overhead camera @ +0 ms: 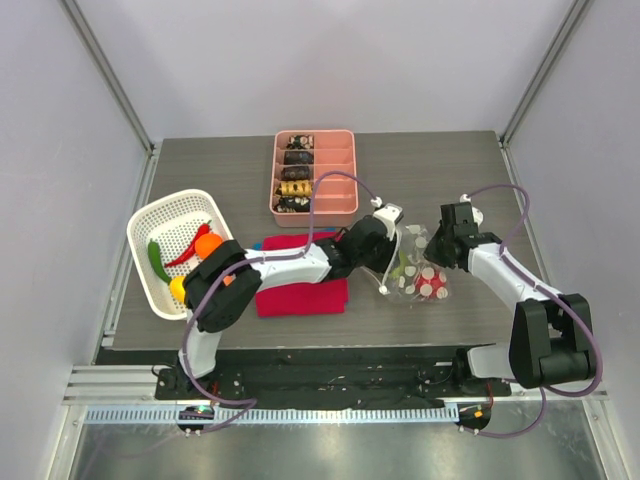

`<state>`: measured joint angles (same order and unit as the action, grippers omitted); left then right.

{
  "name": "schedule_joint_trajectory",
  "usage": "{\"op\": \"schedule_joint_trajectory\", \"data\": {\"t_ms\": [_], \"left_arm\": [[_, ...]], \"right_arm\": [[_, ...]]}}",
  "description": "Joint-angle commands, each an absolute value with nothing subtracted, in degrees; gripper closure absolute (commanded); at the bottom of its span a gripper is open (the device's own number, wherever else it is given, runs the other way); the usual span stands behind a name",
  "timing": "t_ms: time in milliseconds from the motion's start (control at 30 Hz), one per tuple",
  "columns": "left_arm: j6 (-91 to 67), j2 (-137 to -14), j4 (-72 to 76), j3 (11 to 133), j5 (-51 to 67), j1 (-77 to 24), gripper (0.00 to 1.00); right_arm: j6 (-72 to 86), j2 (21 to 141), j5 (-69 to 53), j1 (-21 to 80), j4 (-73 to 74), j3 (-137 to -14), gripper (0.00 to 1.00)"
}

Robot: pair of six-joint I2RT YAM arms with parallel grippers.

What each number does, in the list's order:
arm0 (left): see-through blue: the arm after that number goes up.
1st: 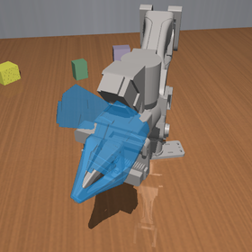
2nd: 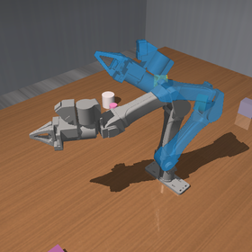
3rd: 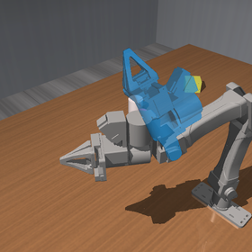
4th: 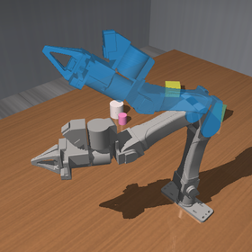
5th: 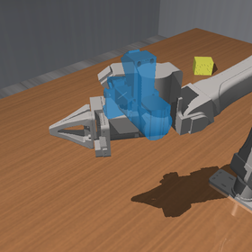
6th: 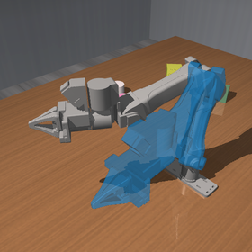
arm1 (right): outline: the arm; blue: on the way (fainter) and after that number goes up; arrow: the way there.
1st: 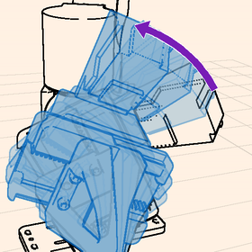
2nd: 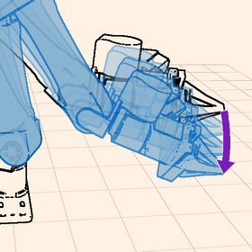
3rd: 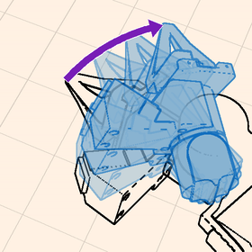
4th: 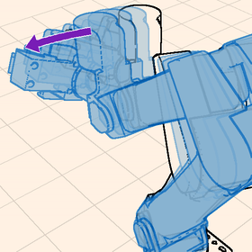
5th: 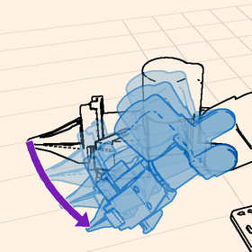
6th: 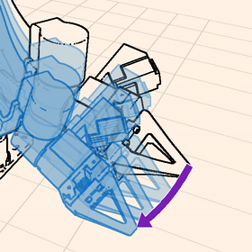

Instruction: Open the zip-top bag and remove the fake food

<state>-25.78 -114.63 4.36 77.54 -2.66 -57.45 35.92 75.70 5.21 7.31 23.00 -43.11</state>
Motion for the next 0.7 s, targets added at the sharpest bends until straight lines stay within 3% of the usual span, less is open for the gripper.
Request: {"op": "schedule_joint_trajectory", "data": {"t_ms": [0,367,667], "left_arm": [[-28.0,-109.8,4.4,74.9,1.6,-57.2,1.0],[-33.0,-100.0,0.2,69.5,6.8,-57.5,1.0],[-31.6,-80.0,-14.2,61.4,-7.7,-57.4,1.0]], "right_arm": [[34.3,73.5,6.7,7.1,24.0,-44.9,0.98],[32.4,73.2,11.3,5.5,24.3,-45.8,0.99],[31.6,74.3,12.0,4.9,24.3,-46.5,0.99]]}}
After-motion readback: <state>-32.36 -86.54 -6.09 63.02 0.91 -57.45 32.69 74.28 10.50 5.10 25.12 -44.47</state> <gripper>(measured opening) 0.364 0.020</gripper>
